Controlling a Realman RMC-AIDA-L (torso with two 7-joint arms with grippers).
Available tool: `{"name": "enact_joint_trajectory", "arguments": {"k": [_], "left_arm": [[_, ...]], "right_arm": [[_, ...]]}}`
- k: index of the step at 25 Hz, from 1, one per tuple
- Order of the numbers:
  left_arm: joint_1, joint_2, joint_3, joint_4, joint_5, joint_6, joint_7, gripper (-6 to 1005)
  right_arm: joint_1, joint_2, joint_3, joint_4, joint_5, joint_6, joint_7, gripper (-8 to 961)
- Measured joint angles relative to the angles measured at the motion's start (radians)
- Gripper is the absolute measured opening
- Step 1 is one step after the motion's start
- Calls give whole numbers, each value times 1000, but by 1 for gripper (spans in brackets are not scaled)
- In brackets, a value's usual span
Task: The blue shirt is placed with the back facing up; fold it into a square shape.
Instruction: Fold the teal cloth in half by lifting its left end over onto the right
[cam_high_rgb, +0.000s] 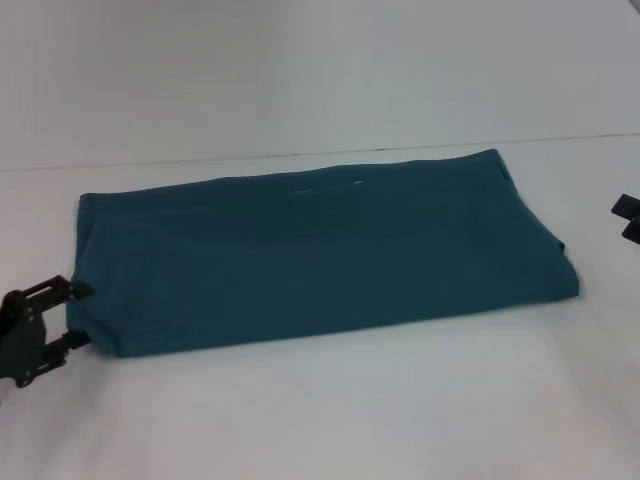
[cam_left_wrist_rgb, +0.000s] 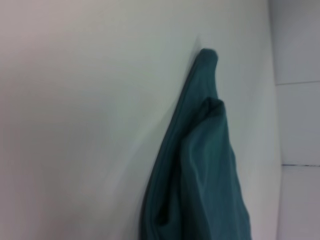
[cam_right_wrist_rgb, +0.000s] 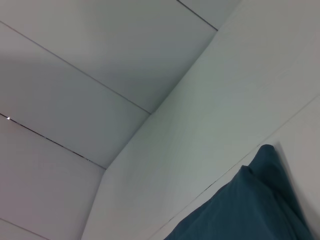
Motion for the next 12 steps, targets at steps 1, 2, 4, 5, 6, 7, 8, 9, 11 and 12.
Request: {"name": "enact_joint_trajectory", "arguments": {"k": [1,2,4,5,6,7,8,9,11,12], "left_arm": [[13,-3,0,10,-22,15,8,722],[23,-6,-1,15,-36,25,13,722],[34,-7,-1,16,-42,35,13,722],[38,-6,-1,13,-32,35,7,722],[40,-5,0,11,-21,33,3,722],[42,-5,-1,9,-12,30,0,722],[44,-5,-1,8,-7,28,-1,722],[47,-6,-2,7,-4,25,-2,722],[52,-7,-3,7,-1,21,-4,723],[54,-8,-3,7,-1,17,-5,723]], "right_arm": [[-1,1,0,0,0,0,0,640],[-1,1,0,0,0,0,0,640],[-2,1,0,0,0,0,0,640],[-2,1,0,0,0,0,0,640],[-2,1,0,0,0,0,0,640],[-1,1,0,0,-1,0,0,640],[-1,1,-2,0,-1,0,0,640],[0,1,-3,0,-2,0,0,639],[0,0,-4,0,-3,-1,0,639],[-1,0,-4,0,-3,-2,0,639]]}}
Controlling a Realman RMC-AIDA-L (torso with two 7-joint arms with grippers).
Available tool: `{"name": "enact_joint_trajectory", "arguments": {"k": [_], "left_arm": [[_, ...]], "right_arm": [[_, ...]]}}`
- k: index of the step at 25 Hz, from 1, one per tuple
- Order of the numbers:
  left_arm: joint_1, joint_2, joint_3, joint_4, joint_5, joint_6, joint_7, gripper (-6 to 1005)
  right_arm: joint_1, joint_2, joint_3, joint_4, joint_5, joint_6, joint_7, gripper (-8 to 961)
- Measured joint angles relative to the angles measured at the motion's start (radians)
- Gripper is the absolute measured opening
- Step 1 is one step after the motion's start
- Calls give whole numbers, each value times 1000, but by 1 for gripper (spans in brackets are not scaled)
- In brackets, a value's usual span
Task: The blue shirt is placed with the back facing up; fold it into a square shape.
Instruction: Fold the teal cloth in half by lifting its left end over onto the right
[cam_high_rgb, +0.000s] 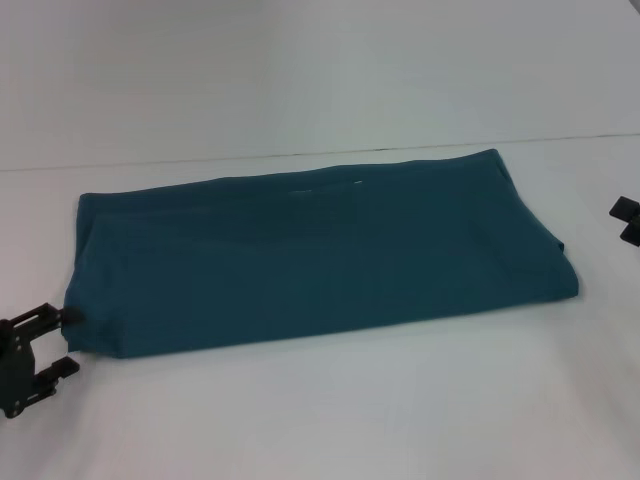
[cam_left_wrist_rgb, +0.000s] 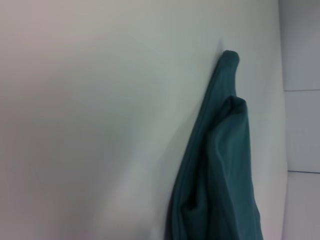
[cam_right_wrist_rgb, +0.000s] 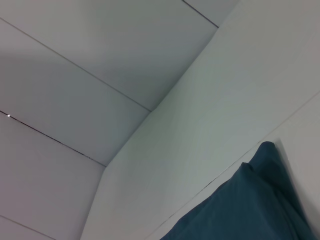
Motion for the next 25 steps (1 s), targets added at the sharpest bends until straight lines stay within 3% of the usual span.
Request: {"name": "enact_joint_trajectory", "arguments": {"k": [25], "left_arm": [[-105,21,27,-109,13,-125,9,702]], "right_arm": [[-21,3,4,0,-1,-7,-1,640]]}}
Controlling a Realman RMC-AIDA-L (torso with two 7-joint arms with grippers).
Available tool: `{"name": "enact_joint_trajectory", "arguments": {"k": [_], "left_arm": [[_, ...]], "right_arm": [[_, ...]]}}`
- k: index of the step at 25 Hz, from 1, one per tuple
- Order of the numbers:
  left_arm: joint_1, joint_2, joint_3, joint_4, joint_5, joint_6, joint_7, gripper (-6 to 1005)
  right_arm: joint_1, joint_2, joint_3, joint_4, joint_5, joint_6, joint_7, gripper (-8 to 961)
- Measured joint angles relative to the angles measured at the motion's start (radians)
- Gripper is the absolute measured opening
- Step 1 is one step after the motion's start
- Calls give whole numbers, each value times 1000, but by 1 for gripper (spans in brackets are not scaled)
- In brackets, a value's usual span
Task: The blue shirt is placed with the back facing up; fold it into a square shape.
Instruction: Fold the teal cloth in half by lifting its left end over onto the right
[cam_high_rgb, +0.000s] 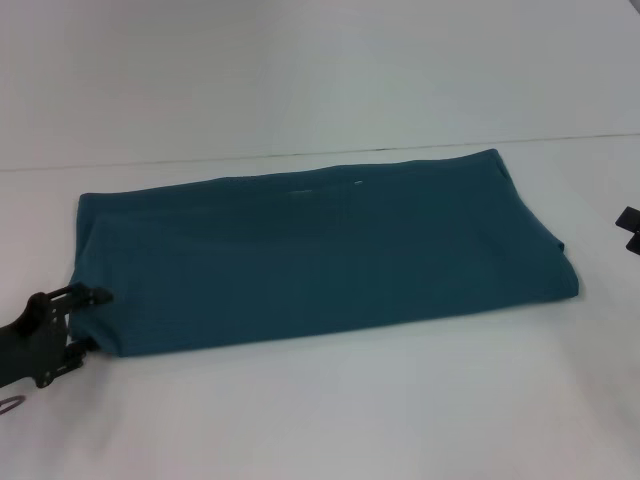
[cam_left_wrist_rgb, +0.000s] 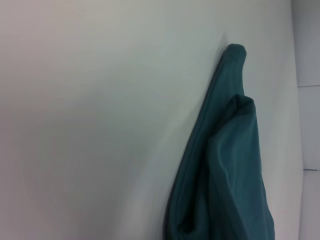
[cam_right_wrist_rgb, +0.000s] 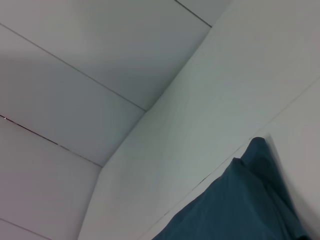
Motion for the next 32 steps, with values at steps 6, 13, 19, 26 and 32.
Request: {"name": "enact_joint_trajectory", "arguments": {"k": [6,13,19,26,32], "left_arm": [[9,-3,0,10,0,7,0,568],[12,-2,-5,12,0,17,1,348],[17,0,-5,19,1,24,7,224],[57,6,-3,96,25,88,23,42],[90,33,-31,159,80,167,43,15]], "right_arm": [[-4,0,1,0,5,-2,0,640],[-3,0,3,2,7,-2,0,639],[-3,0,3,2,7,-2,0,639],[-3,0,5,2,9,0,0,639],[-2,0,5,2,11,0,10,640]]}}
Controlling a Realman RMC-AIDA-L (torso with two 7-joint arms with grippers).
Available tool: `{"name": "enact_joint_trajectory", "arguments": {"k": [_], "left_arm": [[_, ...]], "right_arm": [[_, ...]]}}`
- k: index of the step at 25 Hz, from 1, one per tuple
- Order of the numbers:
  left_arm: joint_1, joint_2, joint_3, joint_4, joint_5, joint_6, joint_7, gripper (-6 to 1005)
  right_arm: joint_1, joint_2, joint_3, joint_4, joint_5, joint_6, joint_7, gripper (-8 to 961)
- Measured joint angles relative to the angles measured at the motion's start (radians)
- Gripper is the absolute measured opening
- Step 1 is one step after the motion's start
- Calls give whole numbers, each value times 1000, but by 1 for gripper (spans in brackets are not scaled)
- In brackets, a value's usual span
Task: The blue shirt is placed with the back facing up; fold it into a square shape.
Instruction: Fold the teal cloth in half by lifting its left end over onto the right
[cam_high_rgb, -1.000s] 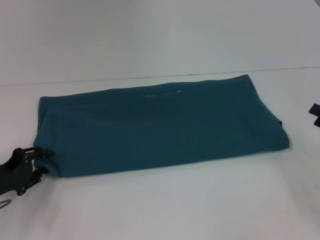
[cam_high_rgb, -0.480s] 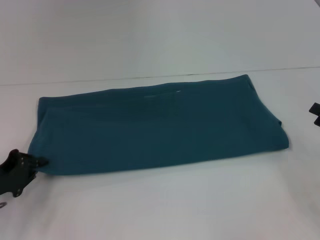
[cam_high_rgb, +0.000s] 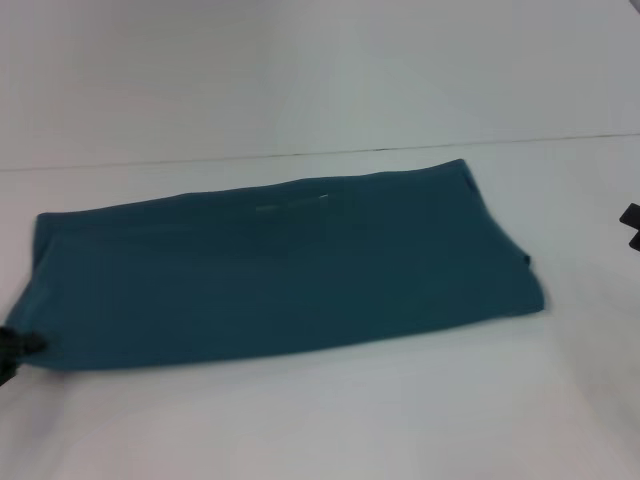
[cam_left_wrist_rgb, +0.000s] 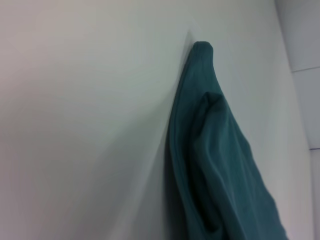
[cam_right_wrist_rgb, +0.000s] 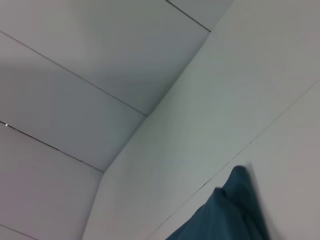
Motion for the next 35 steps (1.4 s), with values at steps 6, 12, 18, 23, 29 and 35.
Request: {"name": "enact_joint_trajectory", "arguments": {"k": [6,12,18,23,29,35], "left_arm": [[15,33,-124,71,149,56,2,16],[15,50,-154,117,201,89,27,19],[-48,41,-154,187,109,239,51,22],[-139,44,-143,205,-6,351,30,24],[-279,41,-98,198,-26,375,9,27],[-389,10,2,169,-28,336,10,30]], "right_arm": [[2,2,1,0,2,1,6,640],[-1,8,2,1,1,11,6,640],[5,8,1,2,-4,12,6,639],[9,8,-5,2,-5,9,5,639],[12,10,-7,2,-6,4,1,639],[13,10,-8,2,-6,3,-2,640]]}}
